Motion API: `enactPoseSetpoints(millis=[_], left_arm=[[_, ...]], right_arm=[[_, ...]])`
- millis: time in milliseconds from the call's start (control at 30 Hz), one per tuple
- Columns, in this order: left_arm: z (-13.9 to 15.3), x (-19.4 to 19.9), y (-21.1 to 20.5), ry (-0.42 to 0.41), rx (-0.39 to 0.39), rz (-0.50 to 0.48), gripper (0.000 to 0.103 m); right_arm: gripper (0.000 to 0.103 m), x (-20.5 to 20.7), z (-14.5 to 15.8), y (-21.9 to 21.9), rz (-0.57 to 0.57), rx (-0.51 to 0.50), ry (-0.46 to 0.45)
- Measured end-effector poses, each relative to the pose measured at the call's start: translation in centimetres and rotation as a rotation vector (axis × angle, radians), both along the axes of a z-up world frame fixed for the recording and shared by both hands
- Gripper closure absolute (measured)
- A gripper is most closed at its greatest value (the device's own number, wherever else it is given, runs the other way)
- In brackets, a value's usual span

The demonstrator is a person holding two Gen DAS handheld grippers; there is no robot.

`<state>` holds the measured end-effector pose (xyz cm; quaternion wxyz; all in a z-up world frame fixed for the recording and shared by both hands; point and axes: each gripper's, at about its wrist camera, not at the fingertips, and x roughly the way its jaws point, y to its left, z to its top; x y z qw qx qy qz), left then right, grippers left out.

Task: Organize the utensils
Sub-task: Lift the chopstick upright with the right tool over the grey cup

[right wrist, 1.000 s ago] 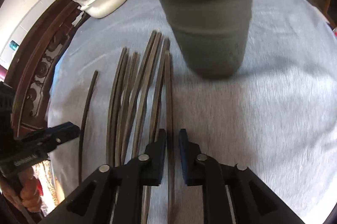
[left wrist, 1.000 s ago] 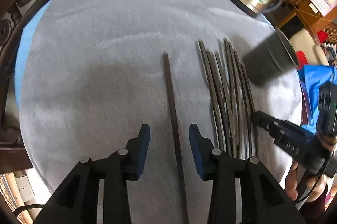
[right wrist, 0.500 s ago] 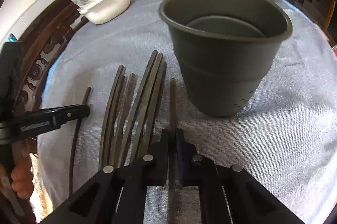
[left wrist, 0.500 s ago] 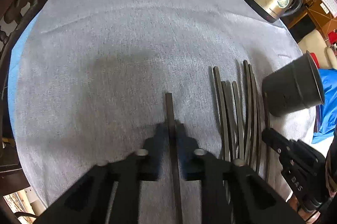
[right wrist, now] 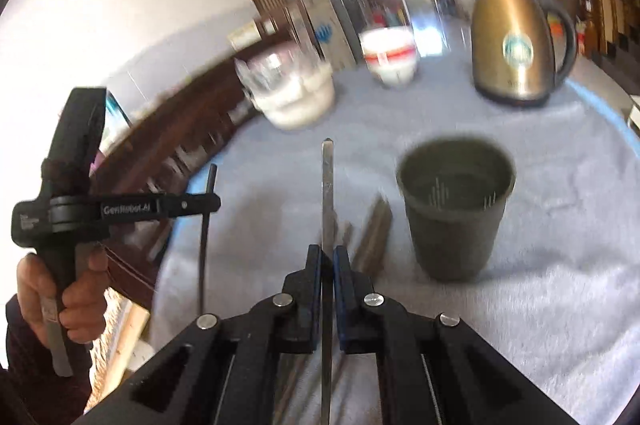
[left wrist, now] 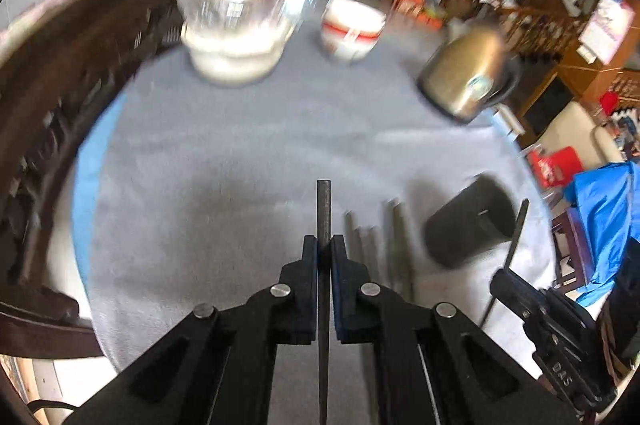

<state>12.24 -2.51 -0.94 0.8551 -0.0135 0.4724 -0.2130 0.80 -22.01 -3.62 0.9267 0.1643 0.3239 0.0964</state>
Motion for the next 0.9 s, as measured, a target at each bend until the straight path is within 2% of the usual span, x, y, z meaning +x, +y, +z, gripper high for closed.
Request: enactPoseSetpoints(millis=[333, 433, 533, 700, 800, 900], left_arm=[[11.0, -4.4, -1.1, -0.249, -0.119, -0.06, 0.097], [14.4, -5.1, -2.0, -0.326, -0.169, -0.06, 0.097], [16.4, -5.2, -3.3, -0.398, -0.22, -0.053, 0.097], [17.6, -4.9, -6.2, -0.483, -0.289, -0.044, 0.097], [16.7, -3.9, -8.0, -0.488, -0.32, -0.037, 0.097], [15.0, -3.0, -10.1, -0.477, -0.303, -0.028, 0.097]], right_arm=[[0.096, -3.3, 8.8, -2.9, -0.128, 0.074, -0.315], [0.096, -3.7, 10.9, -3.8, -0.213, 0.042, -0.391], [0.096, -4.3, 12.6, -4.7, -0.304, -0.014, -0.454], [0.096, -4.0, 13.7, -5.5, -0.404, -0.104, -0.487], [0.096, -3.6, 13.3, -6.2, -0.425, -0.117, -0.466], [0.096, -2.8, 12.4, -6.9, -0.433, -0.118, -0.413]])
